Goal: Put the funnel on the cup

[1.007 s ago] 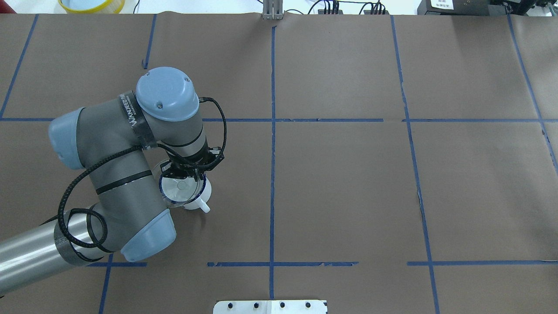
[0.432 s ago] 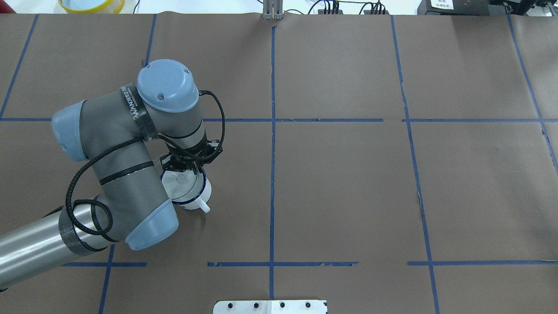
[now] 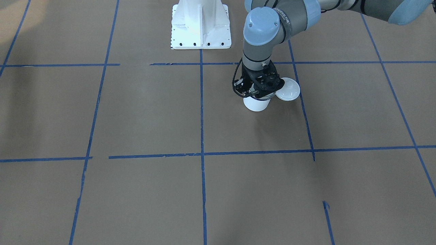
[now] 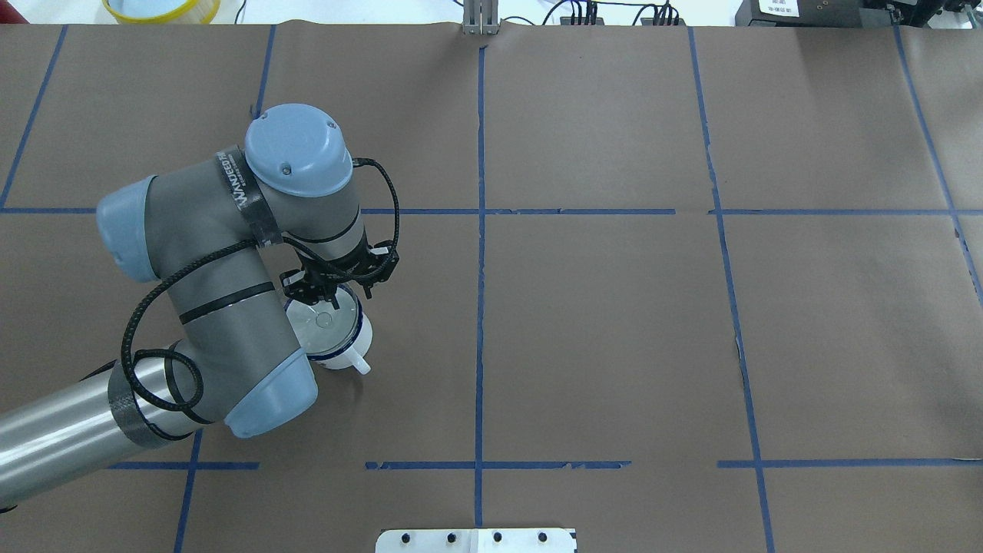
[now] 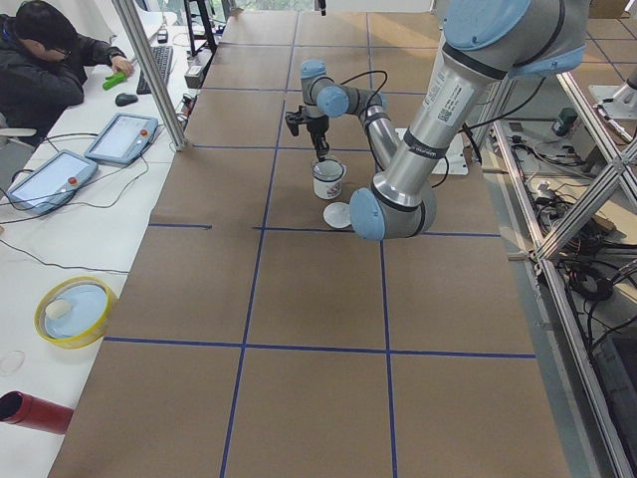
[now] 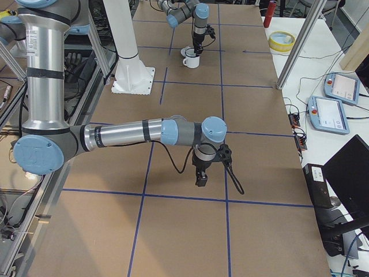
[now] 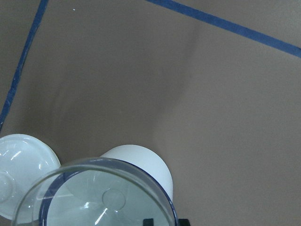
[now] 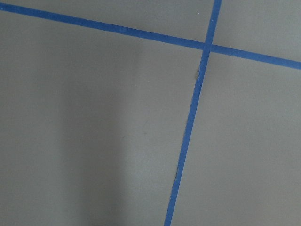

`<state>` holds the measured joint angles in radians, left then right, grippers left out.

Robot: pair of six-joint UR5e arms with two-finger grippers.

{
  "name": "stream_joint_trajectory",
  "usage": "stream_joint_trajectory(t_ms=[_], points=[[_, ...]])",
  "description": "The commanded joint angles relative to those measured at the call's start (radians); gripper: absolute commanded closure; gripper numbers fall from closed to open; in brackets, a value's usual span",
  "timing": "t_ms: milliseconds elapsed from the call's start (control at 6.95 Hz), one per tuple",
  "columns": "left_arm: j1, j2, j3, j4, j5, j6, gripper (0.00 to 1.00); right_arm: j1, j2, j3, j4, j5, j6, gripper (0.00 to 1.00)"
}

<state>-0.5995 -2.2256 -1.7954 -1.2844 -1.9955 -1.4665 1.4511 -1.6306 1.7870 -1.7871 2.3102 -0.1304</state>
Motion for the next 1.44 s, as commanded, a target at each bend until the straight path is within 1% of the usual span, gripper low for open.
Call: stream_joint_trajectory(t_ms=[0,144,288,432,576,719,863,1007,1151,1295], points=[[0.001,0.0,-0.01,0.0,0.001,0.0,0.05,0.0,0.001,-0.001,0.0,0.0,0.0,0.0],[-0.009,0.007,-0.045,0.0,0.001,0.009,0.0,0.0,0.0,0.0,0.0,0.0,0.0,0.0],[-0.069,0.018,-0.121,0.002,0.0,0.134,0.0,0.0,0.0,0.0,0.0,0.0,0.0,0.0],[-0.141,0.103,-0.221,-0.021,-0.005,0.27,0.0,0.0,0.0,0.0,0.0,0.0,0.0,0.0],[-0.243,0.194,-0.251,-0.082,-0.085,0.425,0.0,0.0,0.0,0.0,0.0,0.0,0.0,0.0],[-0.366,0.293,-0.251,-0.142,-0.161,0.638,0.0,0.0,0.001,0.0,0.0,0.0,0.0,0.0],[-0.488,0.402,-0.248,-0.174,-0.202,0.864,0.0,0.0,0.0,0.0,0.0,0.0,0.0,0.0],[-0.617,0.496,-0.234,-0.176,-0.241,1.091,0.0,0.0,0.0,0.0,0.0,0.0,0.0,0.0],[-0.722,0.615,-0.23,-0.176,-0.243,1.305,0.0,0.0,0.0,-0.001,0.0,0.0,0.0,0.0],[-0.862,0.689,-0.188,-0.176,-0.243,1.512,0.0,0.0,0.0,-0.001,0.0,0.0,0.0,0.0]])
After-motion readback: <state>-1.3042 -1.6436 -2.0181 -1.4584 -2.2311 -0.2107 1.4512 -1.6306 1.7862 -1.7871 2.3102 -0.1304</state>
